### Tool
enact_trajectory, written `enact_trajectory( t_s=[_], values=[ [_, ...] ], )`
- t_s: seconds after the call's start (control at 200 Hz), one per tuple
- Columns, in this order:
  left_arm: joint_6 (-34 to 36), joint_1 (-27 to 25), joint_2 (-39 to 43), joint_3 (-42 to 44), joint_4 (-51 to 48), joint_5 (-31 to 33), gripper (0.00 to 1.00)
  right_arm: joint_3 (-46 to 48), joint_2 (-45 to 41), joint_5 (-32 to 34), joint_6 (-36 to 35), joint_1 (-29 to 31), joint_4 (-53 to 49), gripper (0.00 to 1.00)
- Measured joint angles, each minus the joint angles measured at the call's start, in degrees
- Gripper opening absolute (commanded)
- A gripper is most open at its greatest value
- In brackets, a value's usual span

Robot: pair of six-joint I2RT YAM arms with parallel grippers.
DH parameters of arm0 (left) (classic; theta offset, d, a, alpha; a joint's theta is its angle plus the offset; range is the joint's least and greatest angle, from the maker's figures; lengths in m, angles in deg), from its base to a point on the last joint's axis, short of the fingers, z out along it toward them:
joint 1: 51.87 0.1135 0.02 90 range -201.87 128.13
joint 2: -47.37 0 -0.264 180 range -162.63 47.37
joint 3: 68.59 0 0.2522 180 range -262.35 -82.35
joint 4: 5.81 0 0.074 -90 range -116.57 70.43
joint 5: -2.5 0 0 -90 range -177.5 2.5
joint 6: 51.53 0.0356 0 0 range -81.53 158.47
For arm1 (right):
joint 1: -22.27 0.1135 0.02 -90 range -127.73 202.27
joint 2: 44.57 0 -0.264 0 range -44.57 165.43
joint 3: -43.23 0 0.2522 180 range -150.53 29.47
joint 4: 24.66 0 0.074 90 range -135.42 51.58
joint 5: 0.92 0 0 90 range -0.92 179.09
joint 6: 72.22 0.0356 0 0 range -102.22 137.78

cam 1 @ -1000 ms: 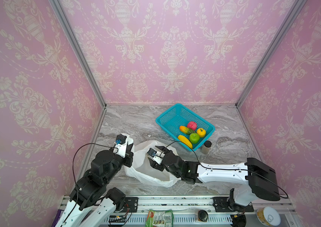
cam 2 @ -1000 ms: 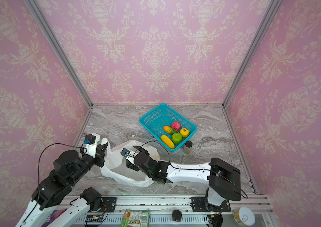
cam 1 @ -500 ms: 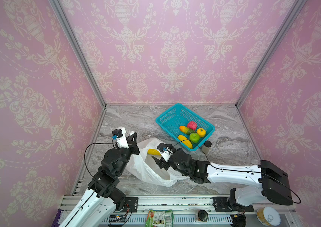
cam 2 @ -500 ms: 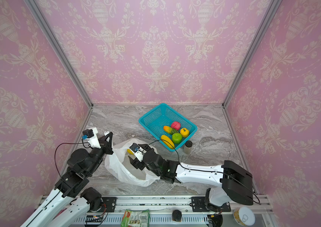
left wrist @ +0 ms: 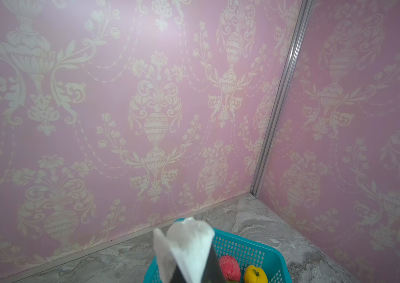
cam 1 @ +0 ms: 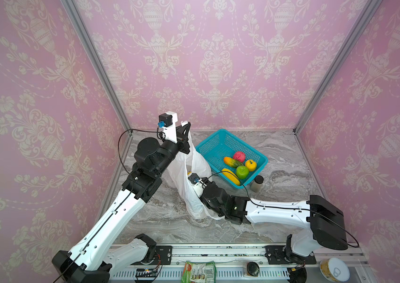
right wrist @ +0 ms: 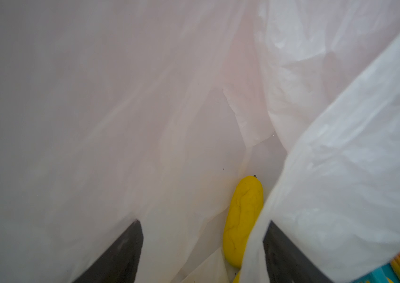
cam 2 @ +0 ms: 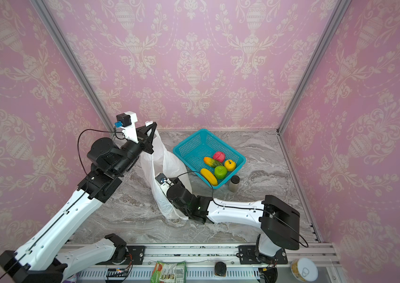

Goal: Untie the knot of the plastic bag and take out the fruit

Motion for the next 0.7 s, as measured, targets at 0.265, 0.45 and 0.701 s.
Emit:
enact_trajectory(
  t_s=[0.265,0.45,0.701],
  values=[
    [-3.10,0.04,12.07,20.28,2.49,-4.33,0.00,2.45,-1.79,2.84,0.13,0.00,-0.33,0.82],
    [-4.33,0.07,23.69,34.58,-3.41,-1.92,0.00,6.01,-4.46,0.35,0.07,0.02,0.96,0.83],
    [-4.39,0.07,40.33,44.33,-10.73,6.71,0.00,7.06,-4.48,-4.85,-0.22,1.20,3.17,0.75]
  ],
)
